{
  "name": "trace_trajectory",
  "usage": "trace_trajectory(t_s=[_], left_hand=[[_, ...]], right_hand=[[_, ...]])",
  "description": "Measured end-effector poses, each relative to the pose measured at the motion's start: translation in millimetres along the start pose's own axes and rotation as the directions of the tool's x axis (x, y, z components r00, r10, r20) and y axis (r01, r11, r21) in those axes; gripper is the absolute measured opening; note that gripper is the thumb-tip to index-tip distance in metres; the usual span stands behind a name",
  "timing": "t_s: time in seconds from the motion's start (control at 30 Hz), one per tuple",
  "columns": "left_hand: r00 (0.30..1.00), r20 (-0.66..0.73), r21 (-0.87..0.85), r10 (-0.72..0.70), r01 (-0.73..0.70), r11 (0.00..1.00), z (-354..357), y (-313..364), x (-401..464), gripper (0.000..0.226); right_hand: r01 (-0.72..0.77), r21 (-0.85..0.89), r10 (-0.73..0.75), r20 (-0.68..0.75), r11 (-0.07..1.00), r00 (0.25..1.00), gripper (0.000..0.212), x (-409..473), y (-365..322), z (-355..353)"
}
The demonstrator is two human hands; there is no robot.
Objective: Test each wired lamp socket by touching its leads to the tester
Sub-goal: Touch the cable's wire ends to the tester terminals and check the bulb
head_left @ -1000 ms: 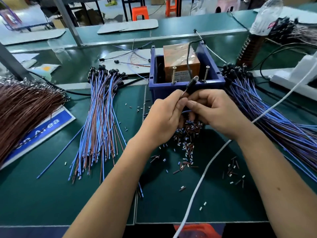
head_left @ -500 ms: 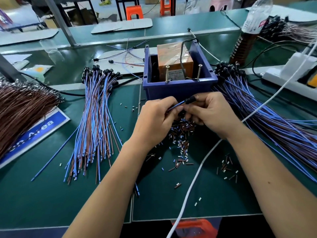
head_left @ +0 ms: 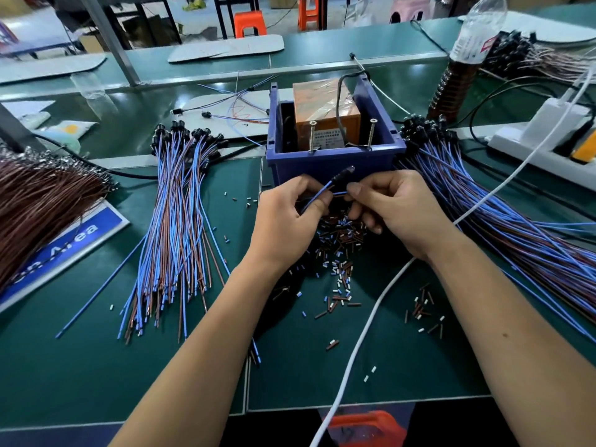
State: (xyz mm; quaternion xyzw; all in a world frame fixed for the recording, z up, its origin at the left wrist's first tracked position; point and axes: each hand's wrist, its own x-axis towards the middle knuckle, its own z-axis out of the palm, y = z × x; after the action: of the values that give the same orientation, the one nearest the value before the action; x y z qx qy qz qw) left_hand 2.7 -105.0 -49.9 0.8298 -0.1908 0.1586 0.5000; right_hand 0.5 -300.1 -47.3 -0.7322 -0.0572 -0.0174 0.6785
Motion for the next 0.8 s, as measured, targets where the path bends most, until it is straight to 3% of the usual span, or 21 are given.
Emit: trace_trajectory(t_s=[0.13,0.4,0.8], left_hand=[[1.000,0.003,-0.039,0.002,-0.002,0.999,0,0,1,0.012],[0.988,-0.029,-0.223,-0.149,0.139,0.965,-9,-7,7,0.016],[0.995,0.073,-0.161,-0.072,0.083,0.983,-5,-1,2,0.015]], right_hand=[[0.002,0.008,-0.002,0.023,1.000,1.000,0.022,-1,0,3],[0.052,-0.017,-0.053,-0.072,0.999,0.996,0.016,-4,-1,-9],[0.163,-0.059,-0.167,-0.071,0.985,0.983,0.011,-9,-3,4]])
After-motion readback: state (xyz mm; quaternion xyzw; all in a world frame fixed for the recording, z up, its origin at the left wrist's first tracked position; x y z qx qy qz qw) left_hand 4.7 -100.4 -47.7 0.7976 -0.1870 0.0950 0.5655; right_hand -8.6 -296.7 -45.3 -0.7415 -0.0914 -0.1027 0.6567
